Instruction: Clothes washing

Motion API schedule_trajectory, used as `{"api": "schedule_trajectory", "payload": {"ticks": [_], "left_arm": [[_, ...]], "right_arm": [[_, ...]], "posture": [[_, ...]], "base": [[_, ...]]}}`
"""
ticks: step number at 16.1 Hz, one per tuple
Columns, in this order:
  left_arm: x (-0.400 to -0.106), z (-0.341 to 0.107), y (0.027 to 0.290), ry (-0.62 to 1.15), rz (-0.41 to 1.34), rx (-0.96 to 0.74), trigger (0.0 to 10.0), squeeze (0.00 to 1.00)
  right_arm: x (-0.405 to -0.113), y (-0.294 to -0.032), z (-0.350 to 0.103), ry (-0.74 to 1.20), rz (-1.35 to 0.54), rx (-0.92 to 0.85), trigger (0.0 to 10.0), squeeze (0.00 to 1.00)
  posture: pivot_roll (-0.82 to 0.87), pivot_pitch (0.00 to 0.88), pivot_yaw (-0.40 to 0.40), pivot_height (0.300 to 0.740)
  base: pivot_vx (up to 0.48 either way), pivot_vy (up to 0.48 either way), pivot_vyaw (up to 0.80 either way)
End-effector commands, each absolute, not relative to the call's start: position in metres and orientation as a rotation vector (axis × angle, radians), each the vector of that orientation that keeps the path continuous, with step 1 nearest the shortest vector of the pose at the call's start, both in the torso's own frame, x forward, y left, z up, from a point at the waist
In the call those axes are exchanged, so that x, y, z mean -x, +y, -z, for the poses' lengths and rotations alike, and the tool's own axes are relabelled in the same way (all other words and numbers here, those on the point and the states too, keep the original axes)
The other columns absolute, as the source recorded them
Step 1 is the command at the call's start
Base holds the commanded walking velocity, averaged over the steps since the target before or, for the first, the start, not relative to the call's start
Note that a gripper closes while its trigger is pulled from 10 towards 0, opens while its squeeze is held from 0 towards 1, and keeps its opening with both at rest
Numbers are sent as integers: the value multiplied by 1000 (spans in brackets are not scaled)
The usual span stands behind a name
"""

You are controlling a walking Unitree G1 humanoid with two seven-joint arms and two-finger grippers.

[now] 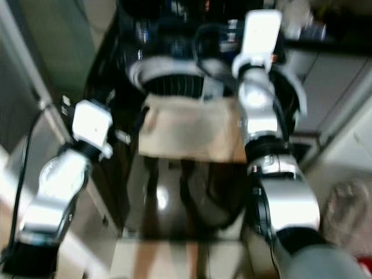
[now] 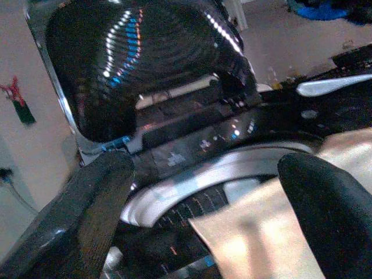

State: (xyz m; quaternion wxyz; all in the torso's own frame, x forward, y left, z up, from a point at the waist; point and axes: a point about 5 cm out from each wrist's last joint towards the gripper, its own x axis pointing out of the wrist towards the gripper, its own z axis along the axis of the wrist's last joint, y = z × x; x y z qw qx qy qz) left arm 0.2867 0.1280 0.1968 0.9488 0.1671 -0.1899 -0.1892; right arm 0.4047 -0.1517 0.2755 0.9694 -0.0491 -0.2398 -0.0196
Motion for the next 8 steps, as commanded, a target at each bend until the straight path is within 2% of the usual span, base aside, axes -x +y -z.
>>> {"api": "schedule_trajectory", "payload": {"ticks": [1, 3, 4, 7, 8], "left_arm": [[-286, -204, 127, -410, 388, -375, 10000, 0], [-285, -212, 122, -439, 407, -375, 10000, 0], [-278, -232, 113, -500, 470, -362, 10000, 0], [-267, -269, 105, -583, 505, -343, 10000, 0], [-262, -279, 108, -600, 502, -335, 10000, 0]], "right_arm": [[-411, -137, -284, -451, 3, 60, 0, 0], [-419, -134, -296, -395, -4, 19, 0, 0], [-426, -132, -302, -286, -8, -52, 0, 0], [-430, -132, -283, -140, 18, -115, 0, 0], [-430, -132, -269, -74, 47, -87, 8745, 0]], "posture": [[41, 0, -33, 740], [64, 11, -24, 740], [86, 25, -27, 740], [152, 59, -40, 740], [182, 78, -44, 740]], "base": [[360, 0, 0], [0, 0, 0], [0, 0, 0], [0, 0, 0], [0, 0, 0]]}}
